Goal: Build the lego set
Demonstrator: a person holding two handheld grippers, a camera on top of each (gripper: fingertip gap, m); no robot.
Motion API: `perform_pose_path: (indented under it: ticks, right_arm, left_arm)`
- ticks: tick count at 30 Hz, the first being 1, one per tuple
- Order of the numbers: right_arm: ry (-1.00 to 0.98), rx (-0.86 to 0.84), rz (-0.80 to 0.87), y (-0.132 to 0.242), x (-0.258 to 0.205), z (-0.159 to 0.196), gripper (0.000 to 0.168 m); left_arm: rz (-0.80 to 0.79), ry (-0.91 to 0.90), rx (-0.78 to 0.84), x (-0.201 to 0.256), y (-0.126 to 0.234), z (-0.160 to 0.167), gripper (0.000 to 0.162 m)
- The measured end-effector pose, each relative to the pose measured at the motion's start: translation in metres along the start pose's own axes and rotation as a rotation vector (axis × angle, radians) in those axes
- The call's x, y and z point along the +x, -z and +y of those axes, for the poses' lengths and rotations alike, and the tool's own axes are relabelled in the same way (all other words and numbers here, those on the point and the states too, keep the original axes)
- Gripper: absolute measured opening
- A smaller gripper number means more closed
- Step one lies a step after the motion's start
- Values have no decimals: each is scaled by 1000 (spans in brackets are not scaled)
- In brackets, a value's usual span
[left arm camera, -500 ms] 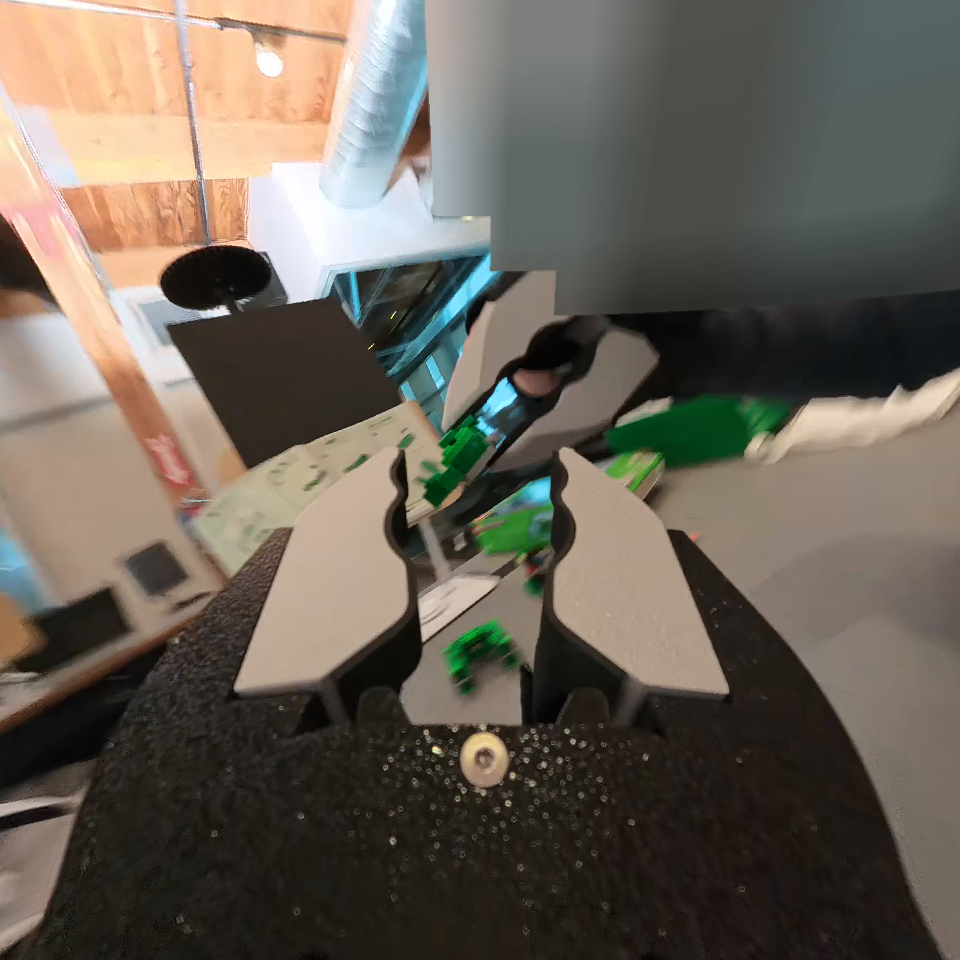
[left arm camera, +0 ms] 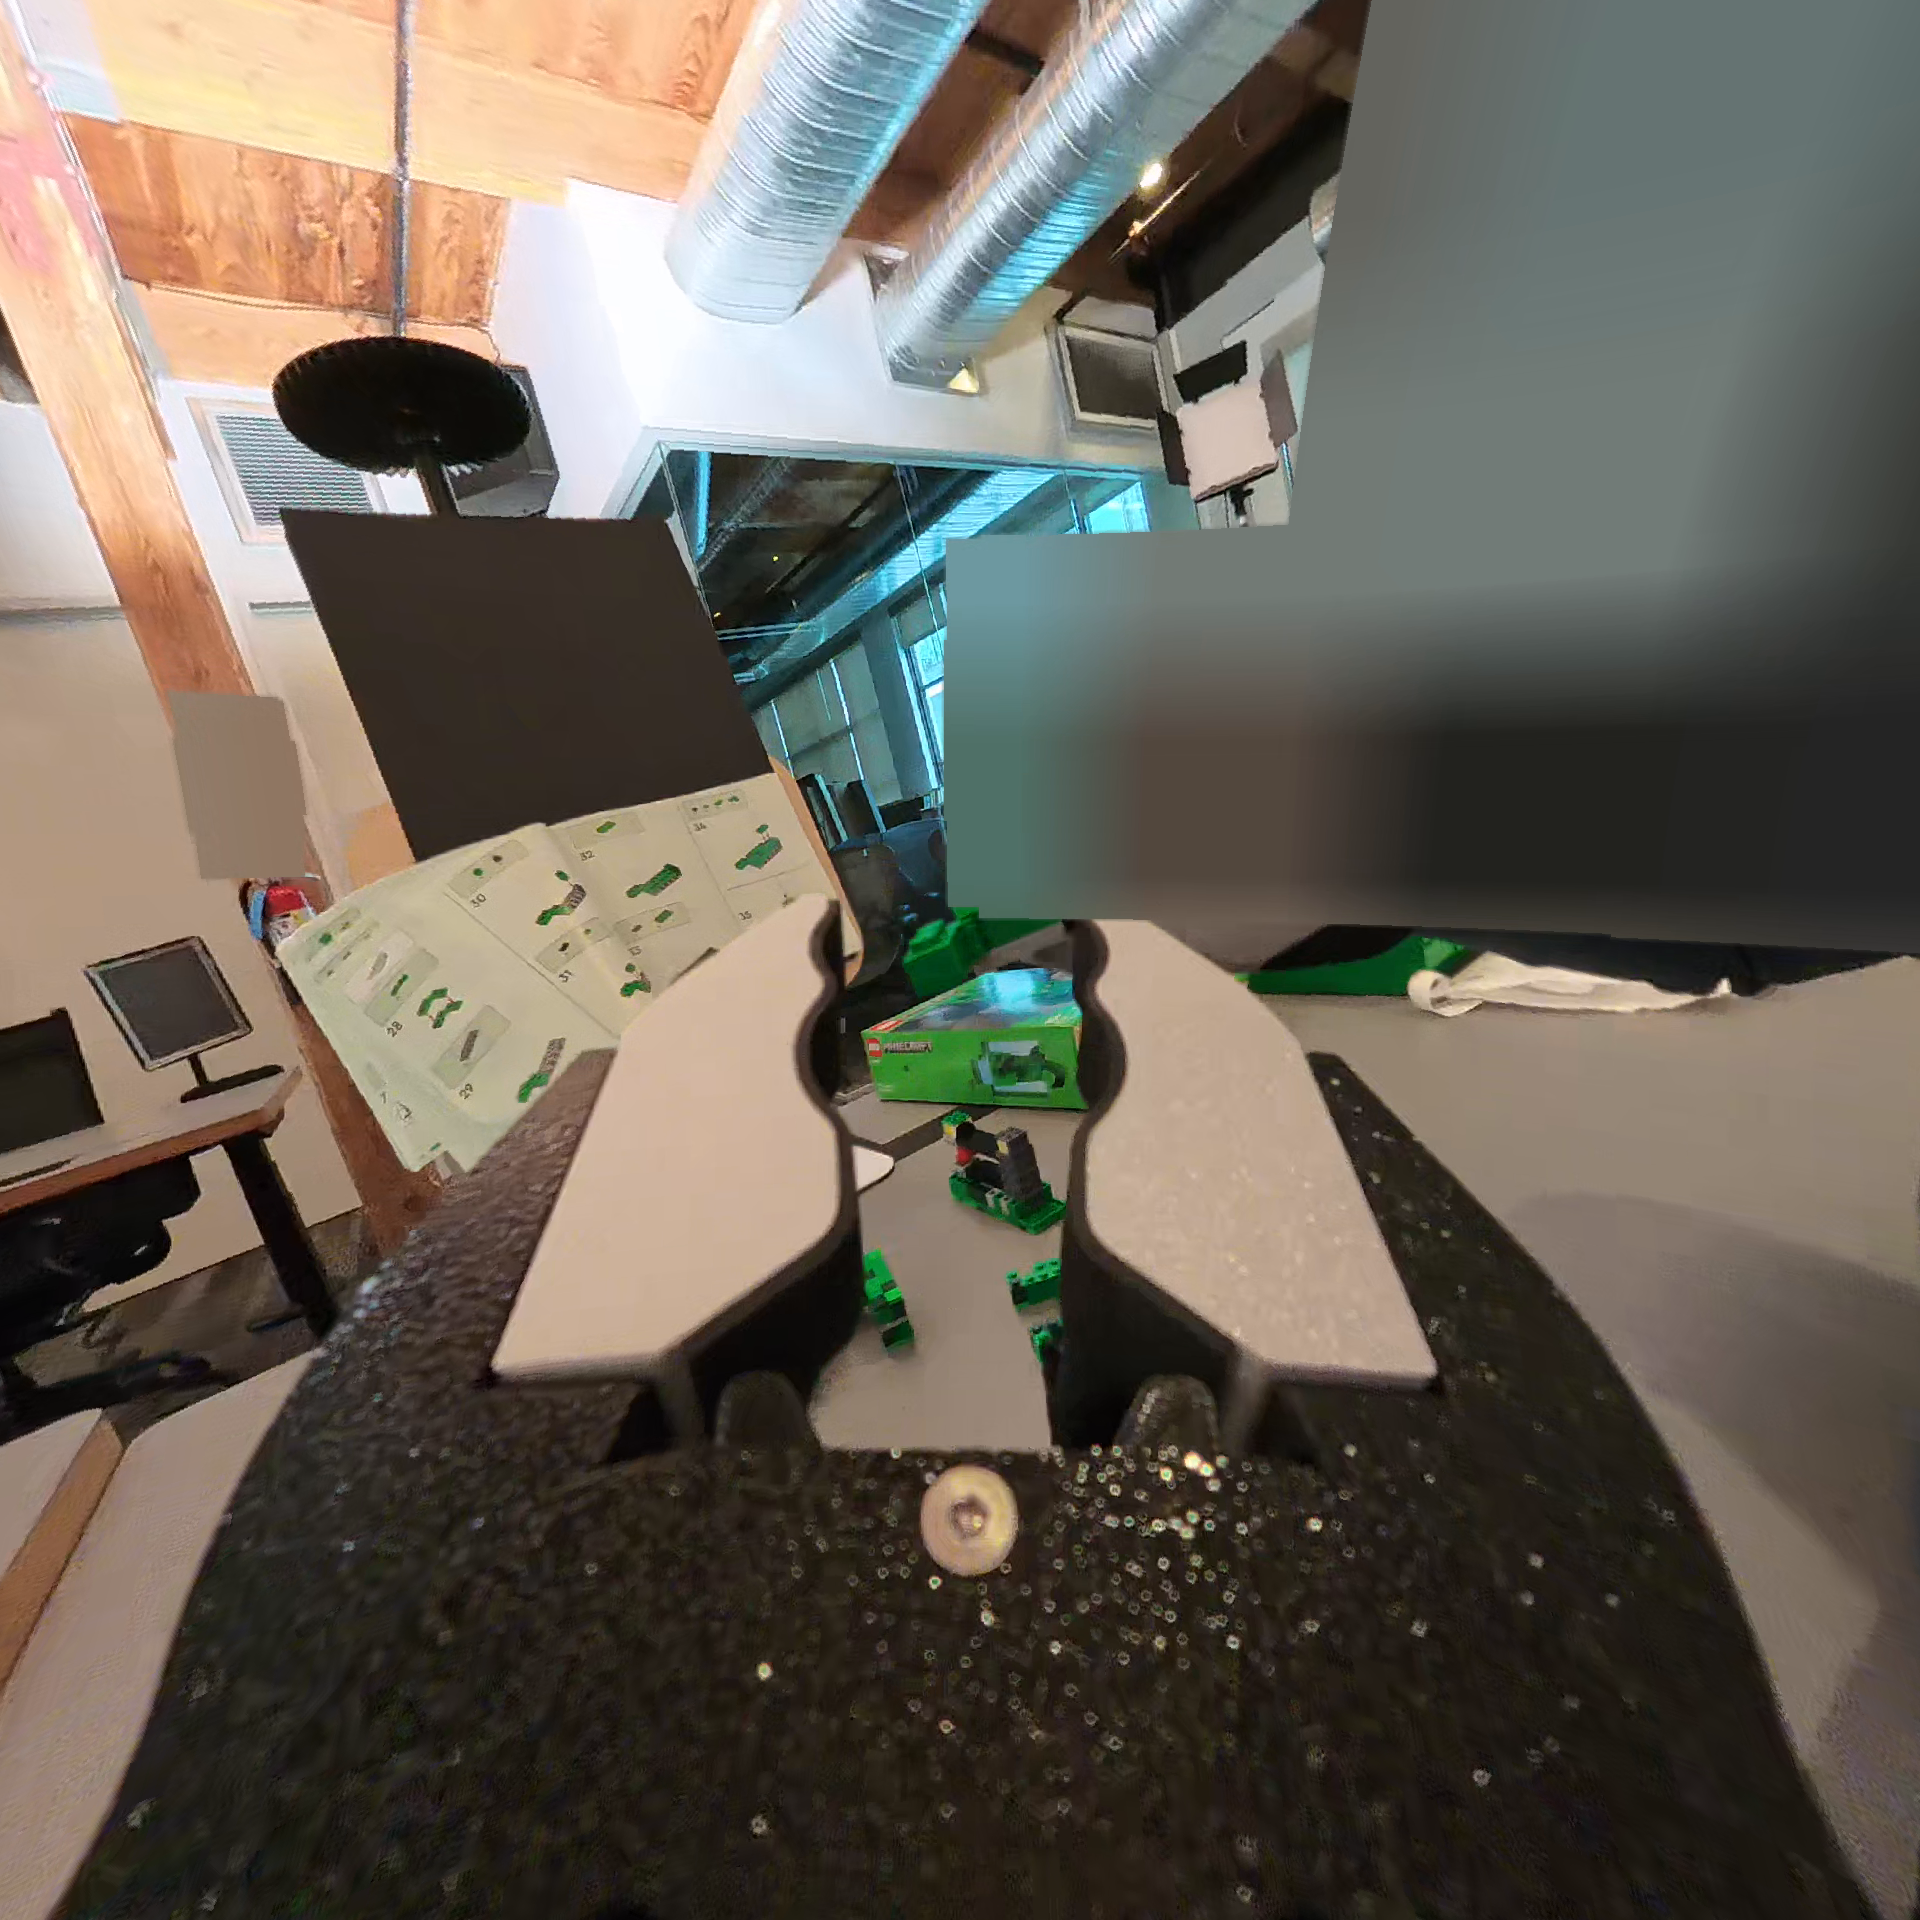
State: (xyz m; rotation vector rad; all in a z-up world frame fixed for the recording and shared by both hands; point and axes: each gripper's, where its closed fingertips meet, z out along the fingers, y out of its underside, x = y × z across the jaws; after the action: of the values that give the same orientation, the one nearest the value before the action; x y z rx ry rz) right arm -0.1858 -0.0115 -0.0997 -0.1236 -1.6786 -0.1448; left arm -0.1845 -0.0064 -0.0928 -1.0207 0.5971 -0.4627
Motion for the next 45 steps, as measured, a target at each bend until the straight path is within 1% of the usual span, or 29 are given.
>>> perform_pose_path:
  ticks: [4, 8, 13, 18, 20, 23, 25, 26, 28, 29, 33, 35, 37, 39, 45]
  right_arm:
    - [28, -4, 38, 2, 4, -4, 17]
    - [49, -4, 50, 3, 7, -7, 17]
    - [90, -5, 63, 4, 7, -9, 17]
    - [99, -5, 74, 4, 9, -10, 17]
    - [108, -6, 82, 4, 10, -10, 17]
    - [126, -13, 86, 4, 9, -9, 17]
    - [132, -11, 91, 4, 9, -9, 17]
    - [133, -9, 94, 5, 10, -10, 17]
    - [138, -11, 98, 6, 10, -10, 17]
    - [142, -11, 103, 6, 11, -10, 17]
    - [120, -16, 155, 7, 18, -9, 17]
    - [85, -20, 188, 8, 23, -9, 17]
    - [55, -13, 212, 8, 26, -11, 17]
    - [52, -9, 226, 8, 27, -13, 17]
    - [50, -5, 229, 8, 26, -14, 17]
  left_arm:
    - [-8, -15, -33, 6, -2, -4, 31]
    - [-7, -16, -53, 9, -2, -8, 29]
    - [-9, -9, -92, 9, 0, -8, 29]
    - [-29, -25, -104, 8, 1, -10, 33]
    - [-18, -20, -108, 10, 1, -10, 29]
    - [-24, -12, -130, 9, 1, -9, 30]
    - [-41, -6, -137, 8, 0, -8, 33]
    - [-53, 4, -142, 6, 0, -8, 38]
    - [-67, 30, -157, 2, 1, -8, 56]
    - [-62, 42, -165, 2, 2, -7, 58]
    - [-12, 65, -123, 5, 1, -9, 50]
    - [0, 81, -40, 6, 0, -15, 45]
    - [5, 108, 69, 7, 2, -25, 35]
    - [17, 142, 132, 7, 3, -30, 27]
    - [66, 174, 126, 10, 3, -28, 24]
